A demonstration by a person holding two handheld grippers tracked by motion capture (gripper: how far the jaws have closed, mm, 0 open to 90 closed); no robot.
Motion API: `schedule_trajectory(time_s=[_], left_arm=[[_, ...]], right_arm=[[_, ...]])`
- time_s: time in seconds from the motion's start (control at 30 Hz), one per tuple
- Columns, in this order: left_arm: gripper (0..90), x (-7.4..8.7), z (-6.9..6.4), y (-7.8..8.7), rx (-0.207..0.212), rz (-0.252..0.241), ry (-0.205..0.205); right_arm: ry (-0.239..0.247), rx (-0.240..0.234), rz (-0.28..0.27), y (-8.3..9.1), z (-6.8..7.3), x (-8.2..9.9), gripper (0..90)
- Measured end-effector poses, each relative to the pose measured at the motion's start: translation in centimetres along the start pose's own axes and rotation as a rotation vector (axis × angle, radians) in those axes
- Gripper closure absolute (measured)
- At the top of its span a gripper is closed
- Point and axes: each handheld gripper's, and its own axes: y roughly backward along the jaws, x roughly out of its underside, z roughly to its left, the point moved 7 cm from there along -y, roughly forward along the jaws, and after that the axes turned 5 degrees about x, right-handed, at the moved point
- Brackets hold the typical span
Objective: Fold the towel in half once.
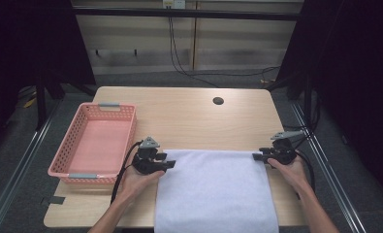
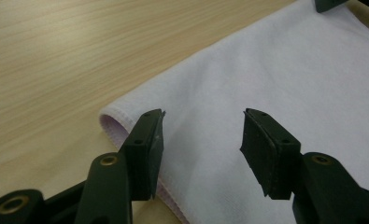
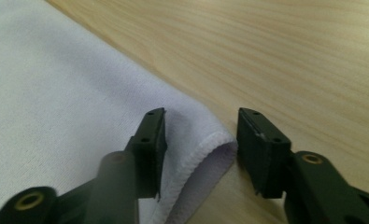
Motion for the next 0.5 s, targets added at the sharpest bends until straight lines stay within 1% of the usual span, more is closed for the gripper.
schedule_trajectory(time_s=[0.03,0.1,0.13,0.17,0.2,0.23,0.27,0.3,0.33,0.37,0.4,0.47,0.5], left_arm=[[47.8,-0.2,0.4,0.0,-0.013,-0.001,0.004],[46.6,-0.6,0.9,0.1,-0.023,-0.007,0.007],[47.3,-0.8,1.4,0.0,-0.036,-0.015,0.025],[46.6,-0.8,1.8,-0.1,-0.044,-0.004,0.039],[45.0,-0.8,2.2,-0.4,-0.044,0.004,0.046],[45.2,-0.8,2.2,-0.4,-0.044,0.004,0.046],[44.5,-0.8,2.7,-1.0,-0.062,0.032,0.046],[44.1,-0.8,2.7,-1.0,-0.062,0.032,0.046],[44.1,-0.7,3.1,-1.3,-0.068,0.035,0.045],[43.6,-0.8,3.5,-1.4,-0.069,0.012,0.060],[43.7,-0.8,3.8,-1.4,-0.070,0.005,0.067],[43.6,-0.4,4.5,-1.8,-0.085,0.024,0.079],[43.5,-0.2,4.7,-1.9,-0.086,0.041,0.072]], right_arm=[[-0.003,0.001,0.008,0.1,0.1,0.1,58.2],[0.012,-0.008,0.009,0.1,0.3,0.2,66.3],[0.016,-0.016,0.016,0.2,0.3,0.3,72.8],[0.020,-0.026,0.014,0.3,0.4,0.3,74.8],[0.014,-0.020,0.014,0.3,0.4,0.4,76.9],[0.014,-0.020,0.014,0.3,0.4,0.4,76.9],[0.018,-0.030,0.015,0.3,0.6,0.4,81.0],[0.018,-0.030,0.015,0.3,0.6,0.4,81.0],[0.018,-0.030,0.015,0.3,0.6,0.4,81.6],[0.010,-0.028,0.015,0.3,0.6,0.4,81.7],[0.010,-0.027,0.015,0.4,0.6,0.4,81.7],[0.013,-0.032,0.012,0.3,0.6,0.4,81.8],[0.010,-0.036,0.009,0.3,0.6,0.4,81.8]])
